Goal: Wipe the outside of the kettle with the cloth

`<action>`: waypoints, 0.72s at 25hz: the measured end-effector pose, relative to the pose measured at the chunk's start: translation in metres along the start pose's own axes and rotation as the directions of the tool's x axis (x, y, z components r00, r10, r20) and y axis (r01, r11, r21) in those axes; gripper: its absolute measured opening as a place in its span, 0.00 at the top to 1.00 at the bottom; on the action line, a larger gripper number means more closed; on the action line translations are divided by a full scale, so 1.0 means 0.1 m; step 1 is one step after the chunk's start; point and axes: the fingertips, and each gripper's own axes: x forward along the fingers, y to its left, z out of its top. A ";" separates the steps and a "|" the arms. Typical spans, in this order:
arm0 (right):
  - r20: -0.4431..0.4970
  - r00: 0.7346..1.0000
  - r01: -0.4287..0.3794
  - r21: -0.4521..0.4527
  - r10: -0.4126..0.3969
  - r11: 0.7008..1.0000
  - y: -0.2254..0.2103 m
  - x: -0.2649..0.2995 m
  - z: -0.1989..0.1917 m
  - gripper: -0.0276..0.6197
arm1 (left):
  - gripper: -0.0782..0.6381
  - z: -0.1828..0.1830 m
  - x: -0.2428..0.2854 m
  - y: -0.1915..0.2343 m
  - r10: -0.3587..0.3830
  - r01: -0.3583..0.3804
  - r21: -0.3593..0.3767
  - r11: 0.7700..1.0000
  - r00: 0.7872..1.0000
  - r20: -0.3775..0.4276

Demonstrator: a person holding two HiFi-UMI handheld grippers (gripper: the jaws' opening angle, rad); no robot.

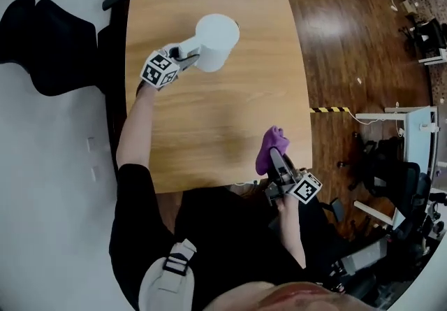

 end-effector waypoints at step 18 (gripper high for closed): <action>-0.090 0.993 0.082 0.022 -0.079 0.996 -0.05 0.05 -0.50 0.85 | 0.52 0.12 -0.36 0.66 0.268 -0.269 -0.038 0.962 0.963 -0.034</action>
